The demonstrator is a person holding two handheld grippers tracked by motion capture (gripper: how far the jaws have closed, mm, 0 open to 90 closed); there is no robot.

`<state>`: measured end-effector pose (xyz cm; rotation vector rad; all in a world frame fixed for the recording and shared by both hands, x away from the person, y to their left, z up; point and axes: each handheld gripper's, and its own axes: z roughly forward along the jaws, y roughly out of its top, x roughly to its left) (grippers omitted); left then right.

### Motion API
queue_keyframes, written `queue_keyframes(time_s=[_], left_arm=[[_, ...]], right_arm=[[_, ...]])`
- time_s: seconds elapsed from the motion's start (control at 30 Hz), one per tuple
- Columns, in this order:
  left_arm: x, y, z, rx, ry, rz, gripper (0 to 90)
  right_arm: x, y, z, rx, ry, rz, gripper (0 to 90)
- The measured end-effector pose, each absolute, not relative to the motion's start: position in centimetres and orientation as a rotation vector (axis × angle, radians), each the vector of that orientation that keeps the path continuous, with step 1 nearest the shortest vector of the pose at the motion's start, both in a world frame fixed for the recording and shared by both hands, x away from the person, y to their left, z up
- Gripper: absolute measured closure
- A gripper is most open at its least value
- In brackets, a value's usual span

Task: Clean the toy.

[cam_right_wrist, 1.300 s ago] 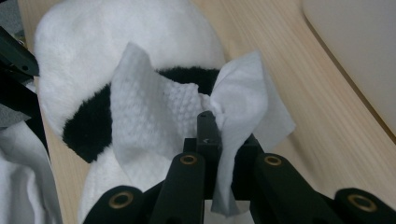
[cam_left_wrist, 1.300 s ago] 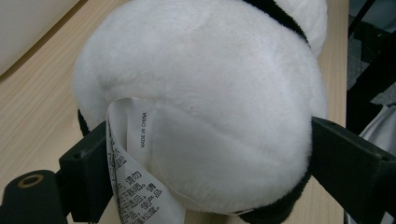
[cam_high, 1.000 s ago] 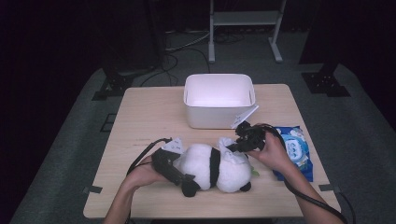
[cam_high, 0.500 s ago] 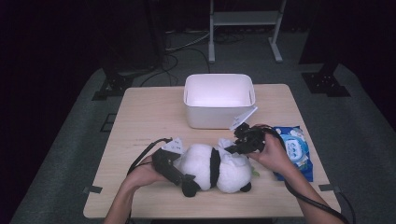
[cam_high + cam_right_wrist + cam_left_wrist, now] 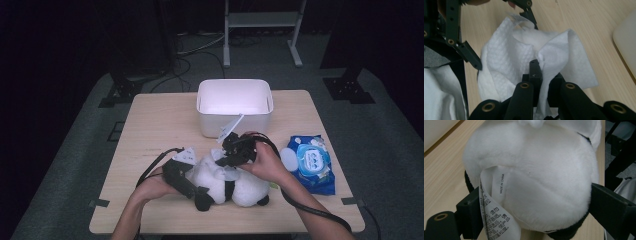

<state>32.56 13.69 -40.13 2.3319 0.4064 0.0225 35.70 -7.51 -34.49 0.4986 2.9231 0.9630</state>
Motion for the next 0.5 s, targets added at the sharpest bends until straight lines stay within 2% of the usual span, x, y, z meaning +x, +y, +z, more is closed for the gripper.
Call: queue_keyframes(time_s=[0.27, 0.5], left_arm=[[33.0, 14.1, -40.4, 2.293, 0.413, 0.0, 9.5], [33.1, 14.3, -40.6, 2.277, 0.421, -0.015, 9.5]], right_arm=[[35.5, -5.3, -34.1, 0.438, 2.943, 0.992, 84.6], [34.8, -5.2, -34.1, 0.389, 2.965, 1.011, 84.4]])
